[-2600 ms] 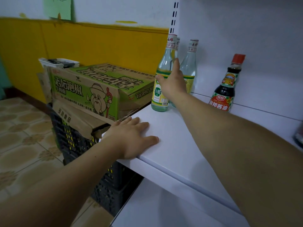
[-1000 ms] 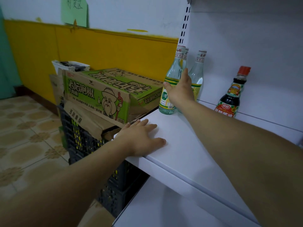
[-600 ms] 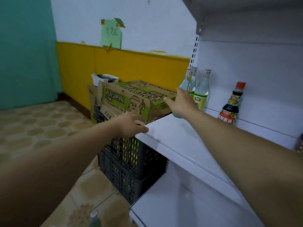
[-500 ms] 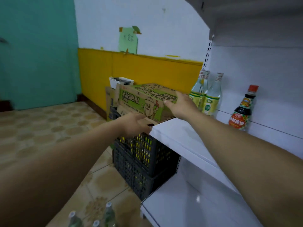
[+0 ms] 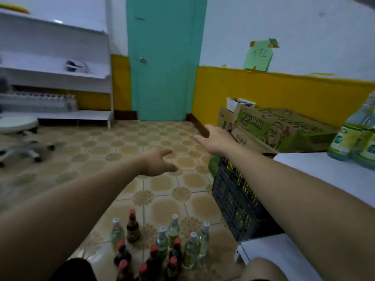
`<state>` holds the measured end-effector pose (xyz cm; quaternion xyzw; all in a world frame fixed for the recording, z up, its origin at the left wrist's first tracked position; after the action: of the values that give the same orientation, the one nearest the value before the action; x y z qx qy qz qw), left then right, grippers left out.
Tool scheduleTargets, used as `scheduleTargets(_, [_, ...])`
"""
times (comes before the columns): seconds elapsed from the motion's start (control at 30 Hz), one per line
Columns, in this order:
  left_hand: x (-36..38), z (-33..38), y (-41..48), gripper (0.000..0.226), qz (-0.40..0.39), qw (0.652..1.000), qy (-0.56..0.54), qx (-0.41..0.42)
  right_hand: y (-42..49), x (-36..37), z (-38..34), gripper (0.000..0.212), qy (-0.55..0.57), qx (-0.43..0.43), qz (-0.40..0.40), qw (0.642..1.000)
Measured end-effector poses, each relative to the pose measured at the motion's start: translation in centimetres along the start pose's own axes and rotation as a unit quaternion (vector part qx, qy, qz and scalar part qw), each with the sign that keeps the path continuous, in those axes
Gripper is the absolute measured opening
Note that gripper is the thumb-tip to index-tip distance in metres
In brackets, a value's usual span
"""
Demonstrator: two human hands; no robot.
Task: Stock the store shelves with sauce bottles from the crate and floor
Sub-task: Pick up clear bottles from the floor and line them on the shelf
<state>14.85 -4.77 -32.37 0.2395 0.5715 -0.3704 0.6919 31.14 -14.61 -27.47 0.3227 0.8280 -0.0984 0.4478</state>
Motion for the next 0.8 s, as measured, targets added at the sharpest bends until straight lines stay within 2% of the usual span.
scheduleTargets(0.17, [1.9, -6.0, -2.4, 0.073, -0.003, 0.995, -0.019, -0.1, 1.2, 6.7, -3.1, 0.076, 0.025, -0.045, -0.047, 0.998])
scheduleTargets(0.4, [7.0, -13.5, -1.5, 0.075, -0.056, 0.981, -0.061, -0.176, 3.8, 17.2, -4.1, 0.073, 0.065, -0.057, -0.17, 0.982])
scheduleTargets(0.8, [22.9, -28.0, 3.9, 0.084, -0.133, 0.933, -0.144, -0.303, 9.1, 40.3, 0.6, 0.073, 0.05, 0.002, -0.364, 0.93])
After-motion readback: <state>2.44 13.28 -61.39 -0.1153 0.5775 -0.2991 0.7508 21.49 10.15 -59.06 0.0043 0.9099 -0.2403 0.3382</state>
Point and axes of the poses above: each hand's wrist, its own y-axis towards the middle knuckle, its own x-axis out of the palm, z = x × y, the point moved 2 cm from there along y, towards the middle knuckle, and after that the axes turned 15 degrees about y, right-handed, at the moved point
